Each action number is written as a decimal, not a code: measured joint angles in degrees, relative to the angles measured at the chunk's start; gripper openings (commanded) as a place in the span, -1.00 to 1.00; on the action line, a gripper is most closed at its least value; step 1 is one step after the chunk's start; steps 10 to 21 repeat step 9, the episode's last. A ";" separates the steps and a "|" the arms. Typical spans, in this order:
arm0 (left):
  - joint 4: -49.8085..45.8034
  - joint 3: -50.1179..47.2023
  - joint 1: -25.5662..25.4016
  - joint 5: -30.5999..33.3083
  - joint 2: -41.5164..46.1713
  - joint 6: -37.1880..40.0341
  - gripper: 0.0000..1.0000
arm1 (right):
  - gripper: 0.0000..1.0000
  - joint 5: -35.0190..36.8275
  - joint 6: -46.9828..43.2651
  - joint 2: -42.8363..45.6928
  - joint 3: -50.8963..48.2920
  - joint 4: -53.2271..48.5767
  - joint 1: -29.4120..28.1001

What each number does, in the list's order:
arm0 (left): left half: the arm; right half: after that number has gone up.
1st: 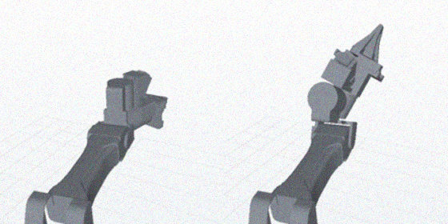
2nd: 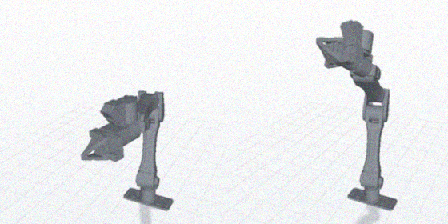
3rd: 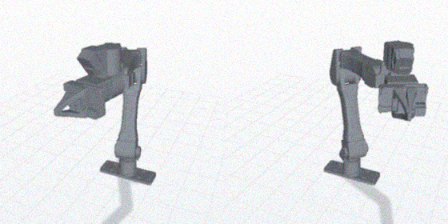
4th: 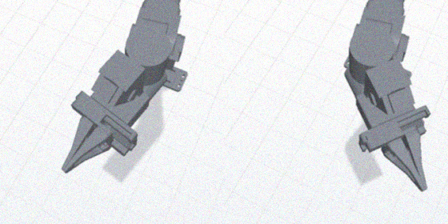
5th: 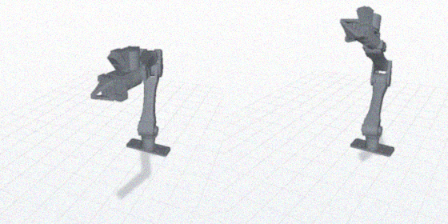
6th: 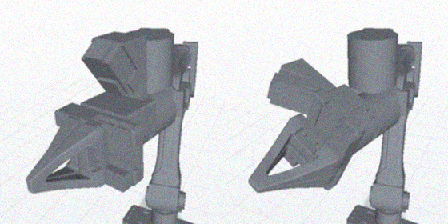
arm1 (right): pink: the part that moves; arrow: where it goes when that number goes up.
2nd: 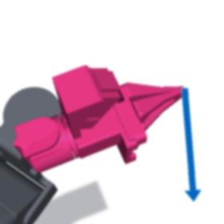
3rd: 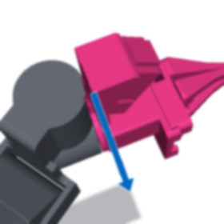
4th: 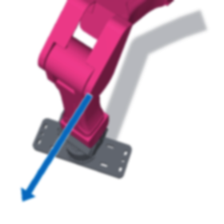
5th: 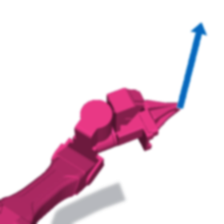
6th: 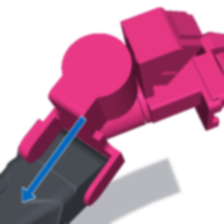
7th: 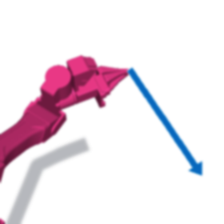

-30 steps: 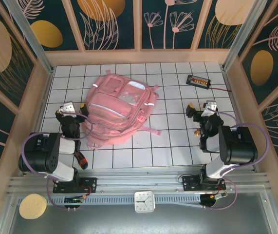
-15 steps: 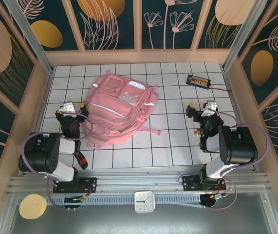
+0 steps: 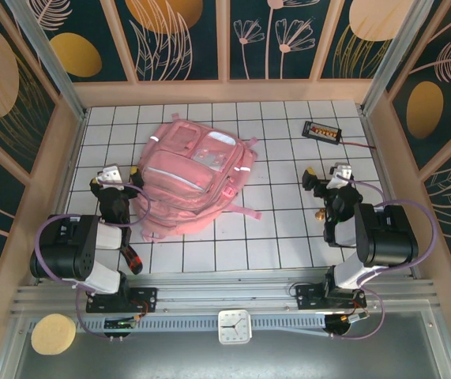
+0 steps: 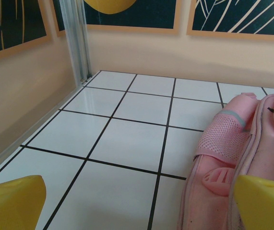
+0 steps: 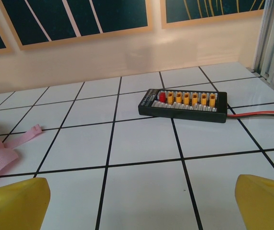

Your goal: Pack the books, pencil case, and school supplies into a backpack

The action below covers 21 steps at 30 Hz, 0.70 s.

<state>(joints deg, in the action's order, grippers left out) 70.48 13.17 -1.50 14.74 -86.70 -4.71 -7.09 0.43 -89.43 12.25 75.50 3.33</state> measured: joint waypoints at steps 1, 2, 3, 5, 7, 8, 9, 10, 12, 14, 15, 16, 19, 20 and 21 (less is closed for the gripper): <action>0.00 0.00 0.00 0.00 0.00 0.00 0.98 | 0.98 0.00 0.00 0.00 0.00 0.00 0.00; 0.00 0.00 0.00 0.02 0.00 0.00 0.98 | 0.98 0.00 0.00 0.00 0.00 0.00 0.00; 0.00 0.00 0.00 0.00 0.00 0.00 0.98 | 0.99 0.00 0.00 0.00 0.00 -0.02 0.00; 0.00 0.00 0.00 0.00 0.00 0.00 0.98 | 0.98 0.00 0.00 0.00 0.00 -0.09 0.00; 0.00 0.00 0.00 0.00 0.00 0.00 0.98 | 0.98 0.00 0.00 0.00 0.00 -0.22 0.00; 0.00 0.00 0.00 0.00 0.00 0.00 0.98 | 0.98 0.00 0.00 0.00 0.00 -0.37 0.00; 0.00 0.00 0.00 0.00 0.00 0.00 0.98 | 0.98 0.00 0.00 0.00 0.00 -0.46 0.00; 0.00 0.00 0.00 0.00 0.00 0.00 0.98 | 0.98 0.00 0.00 0.00 0.00 -0.46 0.00; 0.00 0.00 0.00 0.00 0.00 0.00 0.98 | 0.98 0.00 0.00 0.00 0.00 -0.46 0.00; 0.00 0.00 0.00 0.00 0.00 0.00 0.98 | 0.98 0.00 0.00 0.00 0.00 -0.46 0.00; 0.00 0.00 0.00 0.00 0.00 0.00 0.98 | 0.98 0.00 0.00 0.00 0.00 -0.46 0.00; 0.00 0.00 0.00 0.00 0.00 0.00 0.98 | 0.98 0.00 0.00 0.00 0.00 -0.46 0.00; 0.00 0.00 0.00 0.00 0.00 0.00 0.98 | 0.98 0.00 0.00 0.00 0.00 -0.46 0.00; 0.00 0.00 0.00 0.00 0.00 0.00 0.98 | 0.98 0.00 0.00 0.00 0.00 -0.46 0.00; 0.00 0.00 0.00 0.00 0.00 0.00 0.98 | 0.98 0.00 0.00 0.00 0.00 -0.46 0.00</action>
